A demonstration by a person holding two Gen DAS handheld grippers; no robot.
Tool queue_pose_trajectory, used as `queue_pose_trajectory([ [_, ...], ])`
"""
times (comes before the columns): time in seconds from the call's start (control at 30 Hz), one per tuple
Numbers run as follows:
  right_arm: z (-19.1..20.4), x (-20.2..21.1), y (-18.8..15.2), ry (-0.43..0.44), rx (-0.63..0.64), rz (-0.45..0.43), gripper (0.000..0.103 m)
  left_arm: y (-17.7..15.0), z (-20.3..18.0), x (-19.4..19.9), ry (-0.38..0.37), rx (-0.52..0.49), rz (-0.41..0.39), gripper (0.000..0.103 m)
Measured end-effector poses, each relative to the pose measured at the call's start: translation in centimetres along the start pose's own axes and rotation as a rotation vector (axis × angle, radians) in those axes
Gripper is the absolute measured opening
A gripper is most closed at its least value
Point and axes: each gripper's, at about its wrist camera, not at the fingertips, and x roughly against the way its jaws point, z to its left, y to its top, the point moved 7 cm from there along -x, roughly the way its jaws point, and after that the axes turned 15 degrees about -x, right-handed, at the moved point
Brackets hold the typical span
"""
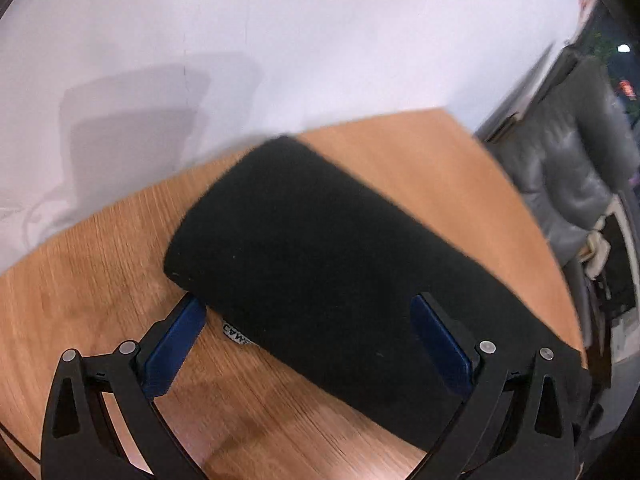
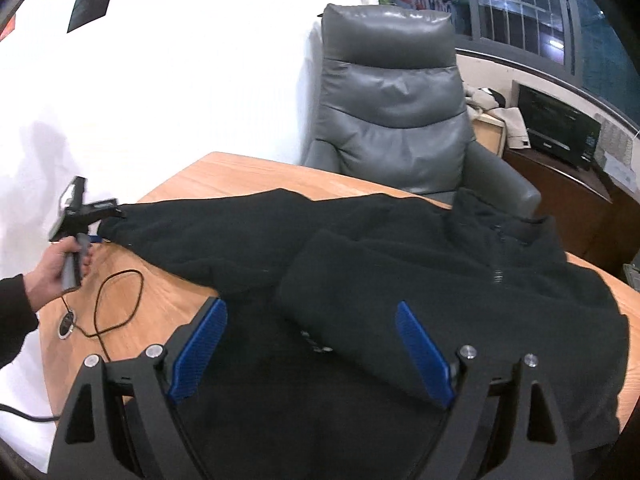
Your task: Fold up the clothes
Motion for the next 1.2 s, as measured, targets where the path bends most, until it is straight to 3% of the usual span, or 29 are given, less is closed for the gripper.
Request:
queue_pose_trajectory([
  [0.17, 1.3, 0.1, -0.8, 0.011, -0.001, 0.007, 0.09, 0.4, 1.3, -0.3, 0.057, 0.029, -0.018, 0.093],
  [0.2, 1.3, 0.3, -1.0, 0.012, -0.005, 0.007, 0.09, 0.4, 1.6, -0.2, 0.066, 0.028, -0.026, 0.085],
  [0.27, 1.2, 0.7, -1.2, 0.014, -0.016, 0.008, 0.09, 0.6, 1.9, 0.0, 0.065, 0.026, -0.041, 0.058],
  [0.3, 1.1, 0.9, -1.3, 0.013, -0.024, 0.007, 0.09, 0.7, 1.7, 0.1, 0.038, 0.035, -0.046, 0.034],
  [0.33, 0.9, 1.0, -1.4, 0.012, -0.031, 0.006, 0.09, 0.8, 1.4, 0.1, 0.001, 0.049, -0.048, 0.018],
  [0.4, 0.5, 1.4, -1.5, 0.01, -0.044, 0.002, 0.09, 0.9, 1.3, 0.5, -0.043, 0.053, -0.072, 0.011],
  [0.63, -1.6, 3.5, -1.3, 0.004, -0.068, -0.033, 0.09, 2.1, 0.5, 6.3, -0.191, 0.056, -0.267, 0.008],
  [0.73, -2.9, 5.1, -1.0, 0.009, -0.09, -0.064, 0.09, 2.2, -1.2, 9.9, -0.266, 0.062, -0.324, 0.008],
  [0.83, -4.2, 7.0, -0.7, 0.021, -0.124, -0.102, 0.09, 1.6, -4.6, 14.7, -0.389, 0.021, -0.373, 0.008],
  [1.03, -7.3, 12.6, 0.6, 0.057, -0.189, -0.215, 0.09, -1.5, -21.4, 24.2, -0.683, -0.192, -0.401, 0.008],
  [1.13, -9.7, 16.0, 1.5, 0.056, -0.213, -0.281, 0.09, -5.7, -31.7, 26.0, -0.816, -0.284, -0.346, 0.008],
  [1.2, -11.5, 18.0, 1.9, 0.041, -0.223, -0.319, 0.09, -9.9, -37.7, 26.5, -0.88, -0.331, -0.266, 0.008],
])
